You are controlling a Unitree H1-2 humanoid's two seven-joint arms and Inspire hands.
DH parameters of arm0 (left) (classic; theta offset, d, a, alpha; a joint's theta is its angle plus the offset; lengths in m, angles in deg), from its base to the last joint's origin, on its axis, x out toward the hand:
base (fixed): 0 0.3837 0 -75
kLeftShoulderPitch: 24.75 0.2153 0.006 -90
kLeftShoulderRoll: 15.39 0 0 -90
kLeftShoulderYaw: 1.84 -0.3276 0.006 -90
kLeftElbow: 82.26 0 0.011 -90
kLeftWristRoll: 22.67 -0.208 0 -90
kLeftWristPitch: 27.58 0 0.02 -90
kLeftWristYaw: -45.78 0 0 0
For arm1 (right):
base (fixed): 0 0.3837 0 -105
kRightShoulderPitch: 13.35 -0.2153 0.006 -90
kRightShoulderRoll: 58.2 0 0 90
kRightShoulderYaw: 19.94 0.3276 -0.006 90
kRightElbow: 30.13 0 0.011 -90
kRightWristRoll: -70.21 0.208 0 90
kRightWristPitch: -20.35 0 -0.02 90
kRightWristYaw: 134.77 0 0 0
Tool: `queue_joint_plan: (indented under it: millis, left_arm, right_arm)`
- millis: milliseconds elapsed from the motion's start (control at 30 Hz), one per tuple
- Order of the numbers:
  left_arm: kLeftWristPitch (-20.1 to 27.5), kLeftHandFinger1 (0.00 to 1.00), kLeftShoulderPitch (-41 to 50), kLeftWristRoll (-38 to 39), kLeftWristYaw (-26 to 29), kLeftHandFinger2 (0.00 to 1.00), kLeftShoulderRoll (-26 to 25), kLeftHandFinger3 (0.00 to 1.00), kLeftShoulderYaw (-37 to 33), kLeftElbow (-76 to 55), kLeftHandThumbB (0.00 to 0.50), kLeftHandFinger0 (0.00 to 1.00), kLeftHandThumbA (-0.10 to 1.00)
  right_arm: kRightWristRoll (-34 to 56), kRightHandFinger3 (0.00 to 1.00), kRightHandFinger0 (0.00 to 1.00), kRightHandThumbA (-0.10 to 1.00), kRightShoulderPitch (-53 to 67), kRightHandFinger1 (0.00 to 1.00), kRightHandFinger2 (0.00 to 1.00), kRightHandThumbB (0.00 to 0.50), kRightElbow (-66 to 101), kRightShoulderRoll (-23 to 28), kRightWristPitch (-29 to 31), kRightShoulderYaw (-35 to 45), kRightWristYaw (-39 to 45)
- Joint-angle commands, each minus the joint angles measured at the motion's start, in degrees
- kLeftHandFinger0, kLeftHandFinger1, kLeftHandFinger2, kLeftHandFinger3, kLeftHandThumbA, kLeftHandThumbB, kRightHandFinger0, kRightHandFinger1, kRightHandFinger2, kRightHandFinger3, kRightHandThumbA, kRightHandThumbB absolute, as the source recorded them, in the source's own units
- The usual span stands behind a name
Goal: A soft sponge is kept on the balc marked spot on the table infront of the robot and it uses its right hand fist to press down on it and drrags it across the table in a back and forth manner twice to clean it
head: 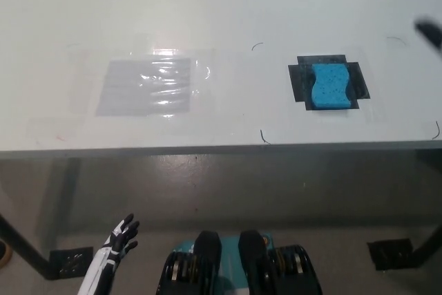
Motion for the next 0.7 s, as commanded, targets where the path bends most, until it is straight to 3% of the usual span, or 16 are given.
queue_joint_plan:
  millis: [0,33,167,233,333,367,533,600,667]
  left_arm:
    - [4.7,1.0,-0.9,1.7,-1.0,1.0,-0.7,1.0,0.5,-0.7,0.5,1.0,1.0]
    - [4.6,1.0,-0.8,1.9,-1.2,1.0,-0.7,1.0,0.5,-0.8,0.5,1.0,1.0]
    - [4.4,1.0,-0.6,1.6,-0.8,1.0,-0.7,1.0,0.6,-1.0,0.5,1.0,1.0]
    - [5.1,1.0,-0.7,1.7,-0.9,1.0,-0.8,1.0,0.5,-0.7,0.5,1.0,1.0]
    - [4.9,1.0,-0.1,1.7,-1.1,1.0,-0.7,1.0,0.3,-0.8,0.5,1.0,1.0]
    - [5.1,1.0,-0.2,1.3,-0.9,1.0,-0.8,1.0,0.2,-0.6,0.5,1.0,1.0]
    - [5.6,1.0,0.4,1.6,-0.9,1.0,-0.5,1.0,0.1,-0.5,0.5,1.0,1.0]
    - [5.9,1.0,1.1,1.0,-0.7,1.0,-0.5,1.0,0.0,-0.6,0.5,1.0,1.0]
    - [6.2,1.0,1.2,1.4,-1.1,1.0,-0.7,1.0,-0.1,-0.4,0.497,1.0,1.0]
  right_arm:
    - [6.4,0.0,0.0,1.0,-14.5,0.0,0.0,0.318,-7.4,-0.4,-12.0,1.5,-3.2]
    - [7.1,0.0,0.0,1.0,-15.2,0.0,0.0,0.338,-8.5,-1.0,-12.0,1.6,-3.2]
    - [5.7,0.0,0.0,1.0,-17.2,0.0,0.0,0.264,-13.1,-3.0,-9.5,1.2,-3.4]
    - [3.6,0.0,0.0,1.0,-18.4,0.0,0.0,0.274,-15.9,-3.4,-9.1,0.7,-3.7]
    - [3.7,0.0,0.0,1.0,-18.5,0.0,0.0,0.229,-19.4,-3.7,-8.2,0.7,-3.0]
    - [3.8,0.0,0.0,1.0,-19.3,0.0,0.0,0.259,-22.8,-3.6,-7.4,0.9,-2.7]
    - [0.1,0.0,0.0,1.0,-22.1,0.0,0.0,0.263,-35.9,-2.8,-1.0,0.0,-2.5]
    - [0.5,0.0,0.0,1.0,-23.1,0.0,0.0,0.295,-42.2,-2.9,0.1,0.2,-2.2]
    - [1.1,0.0,0.0,1.0,-24.4,0.0,0.0,0.297,-49.0,-3.1,1.7,0.9,-2.4]
